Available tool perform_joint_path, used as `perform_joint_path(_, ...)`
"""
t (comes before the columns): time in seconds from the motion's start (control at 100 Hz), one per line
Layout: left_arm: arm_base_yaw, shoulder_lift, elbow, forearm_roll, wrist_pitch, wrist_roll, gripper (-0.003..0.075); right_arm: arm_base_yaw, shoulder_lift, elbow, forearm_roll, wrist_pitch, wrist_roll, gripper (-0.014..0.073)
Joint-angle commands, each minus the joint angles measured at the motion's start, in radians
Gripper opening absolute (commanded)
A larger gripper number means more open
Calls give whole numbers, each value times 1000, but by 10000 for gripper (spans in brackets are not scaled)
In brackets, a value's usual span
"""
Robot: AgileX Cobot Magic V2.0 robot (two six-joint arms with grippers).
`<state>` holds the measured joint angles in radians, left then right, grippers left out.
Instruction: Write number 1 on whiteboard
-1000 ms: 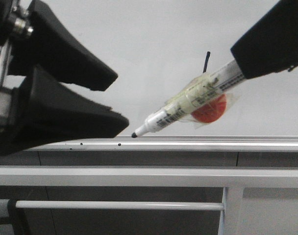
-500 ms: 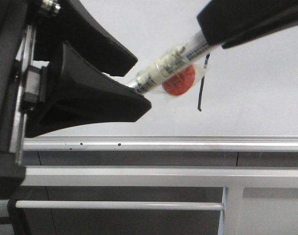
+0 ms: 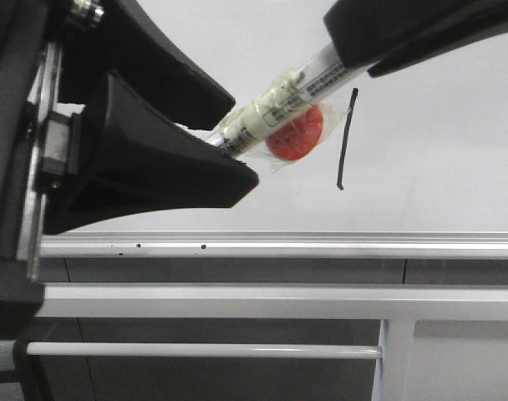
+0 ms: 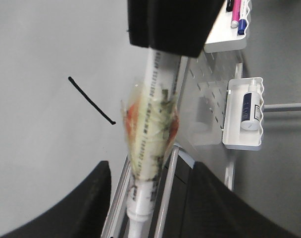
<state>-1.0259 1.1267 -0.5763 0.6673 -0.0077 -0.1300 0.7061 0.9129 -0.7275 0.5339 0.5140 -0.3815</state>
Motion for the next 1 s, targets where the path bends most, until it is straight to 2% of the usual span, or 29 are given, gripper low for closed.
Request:
perform_joint_path(0.0, 6, -14, -34, -4, -57, -5, 333, -2, -5, -35, 25, -45, -3, -43)
perform_joint_path(0.2, 8, -14, -34, -4, -57, -5, 330, 0, -5, -35, 35, -45, -3, -43)
perform_joint_path(0.37, 8, -14, -34, -4, -57, -5, 272, 0, -5, -35, 35, -45, -3, -43)
perform_joint_path(0.6, 8, -5, -34, -4, -57, -5, 256, 0, -5, -35, 39, -45, -3, -43)
perform_joint_path(0.67, 8, 11, -34, -4, -57, -5, 216, 0, -5, -40, 42, -45, -3, -43)
perform_joint_path(0.74, 8, 28, -34, -4, -57, -5, 144, 0, -5, -50, 42, -41, -3, -43)
perform_joint_path(0.84, 8, 38, -34, -8, -57, -5, -18, 0, -5, -63, 42, -31, -3, -43)
perform_joint_path(0.99, 8, 32, -34, -14, -57, -5, -20, 0, 2, -63, 22, -15, -3, -43)
